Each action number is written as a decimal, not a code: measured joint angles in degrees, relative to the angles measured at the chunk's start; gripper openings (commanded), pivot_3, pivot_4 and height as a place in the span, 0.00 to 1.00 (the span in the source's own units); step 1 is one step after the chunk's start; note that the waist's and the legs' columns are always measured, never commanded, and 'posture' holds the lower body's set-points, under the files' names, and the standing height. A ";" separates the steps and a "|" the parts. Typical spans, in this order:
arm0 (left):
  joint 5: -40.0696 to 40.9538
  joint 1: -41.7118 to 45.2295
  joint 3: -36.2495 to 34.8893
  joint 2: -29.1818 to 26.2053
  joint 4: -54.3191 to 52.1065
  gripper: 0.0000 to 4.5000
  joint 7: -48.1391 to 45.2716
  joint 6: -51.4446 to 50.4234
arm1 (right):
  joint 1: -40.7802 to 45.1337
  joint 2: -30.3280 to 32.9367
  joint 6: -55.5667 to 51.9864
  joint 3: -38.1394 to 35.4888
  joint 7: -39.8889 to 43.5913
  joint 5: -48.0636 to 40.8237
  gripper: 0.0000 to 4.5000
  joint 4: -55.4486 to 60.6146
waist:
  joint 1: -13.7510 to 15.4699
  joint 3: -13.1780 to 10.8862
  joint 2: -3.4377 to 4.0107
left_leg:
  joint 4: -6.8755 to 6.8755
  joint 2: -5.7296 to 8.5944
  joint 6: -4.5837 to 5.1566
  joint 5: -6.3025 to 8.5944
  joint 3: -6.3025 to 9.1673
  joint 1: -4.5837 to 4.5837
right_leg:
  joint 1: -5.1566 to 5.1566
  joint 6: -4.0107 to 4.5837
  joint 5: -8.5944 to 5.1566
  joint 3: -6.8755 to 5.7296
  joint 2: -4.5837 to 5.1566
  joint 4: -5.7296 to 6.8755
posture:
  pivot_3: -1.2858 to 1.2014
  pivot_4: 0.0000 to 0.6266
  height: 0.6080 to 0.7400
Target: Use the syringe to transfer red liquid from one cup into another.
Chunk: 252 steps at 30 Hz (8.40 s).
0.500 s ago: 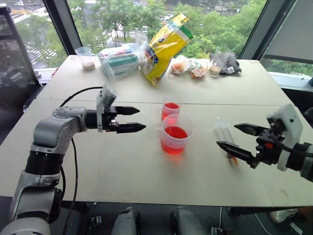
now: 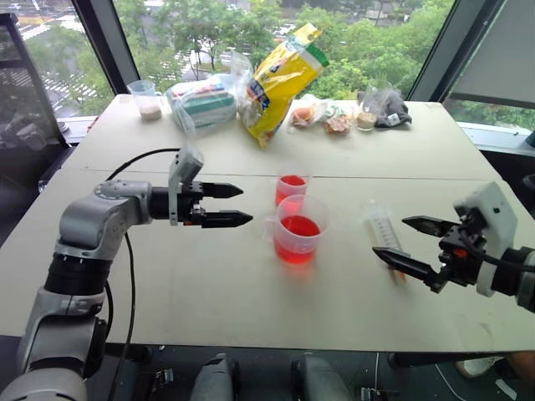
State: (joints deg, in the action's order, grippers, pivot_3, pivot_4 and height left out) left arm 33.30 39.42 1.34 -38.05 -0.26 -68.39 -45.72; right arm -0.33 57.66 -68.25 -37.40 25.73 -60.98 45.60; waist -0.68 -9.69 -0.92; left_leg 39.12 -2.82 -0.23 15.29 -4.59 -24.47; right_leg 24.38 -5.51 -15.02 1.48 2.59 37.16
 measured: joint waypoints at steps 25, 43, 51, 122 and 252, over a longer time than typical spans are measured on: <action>-0.31 -1.28 2.18 5.82 1.01 1.00 1.57 5.36 | 44.83 2.75 -15.47 42.12 2.68 19.19 0.98 -45.15 | -0.14 0.00 0.01 | -0.01 -0.01 0.00 0.00 -0.15 -0.04 | 0.18 0.12 -0.05 0.12 0.00 0.08 | 0.52 0.24 1.00; -0.07 -5.63 1.63 7.74 -3.15 1.00 6.95 6.27 | 59.77 -10.35 -11.14 65.14 13.88 40.04 0.98 -74.04 | -0.44 0.01 -0.01 | 0.03 0.00 0.04 0.02 -0.23 0.04 | 0.08 -0.07 0.06 0.08 0.02 0.07 | 0.52 0.24 1.00; -0.01 -5.94 1.57 7.56 -3.38 1.00 7.28 6.24 | 61.60 -13.49 -8.28 65.22 17.08 46.39 0.34 -79.57 | -0.60 0.08 -0.11 | 0.05 -0.03 0.09 -0.04 -0.25 0.10 | 0.05 0.02 0.12 0.08 0.00 0.10 | 0.52 0.24 1.00; -13.30 28.87 4.60 21.75 36.61 0.49 -11.07 27.08 | 12.98 -44.07 52.93 40.22 4.83 43.65 0.34 -24.27 | -0.10 0.05 -0.07 | 0.03 0.05 0.03 -0.08 -0.06 -0.01 | 0.01 -0.02 0.09 -0.08 -0.09 0.13 | 0.52 0.24 1.00; -18.56 48.77 -2.34 22.37 65.25 0.99 -3.36 33.96 | 54.86 -41.27 55.10 31.94 15.42 40.18 0.34 -76.51 | -0.43 -0.03 -0.01 | -0.05 0.01 0.02 -0.09 -0.29 -0.27 | 0.30 -0.04 0.10 -0.08 -0.07 0.10 | 0.52 0.24 1.00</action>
State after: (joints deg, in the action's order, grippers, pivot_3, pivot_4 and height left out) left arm 14.75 88.19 -1.00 -15.69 64.99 -71.74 -11.76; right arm 54.54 16.40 -13.14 -5.46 41.15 -20.80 -30.91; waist -1.10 -9.72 -0.92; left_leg 39.07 -2.81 -0.21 15.19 -4.88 -24.73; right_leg 24.68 -5.55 -14.92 1.40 2.52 37.27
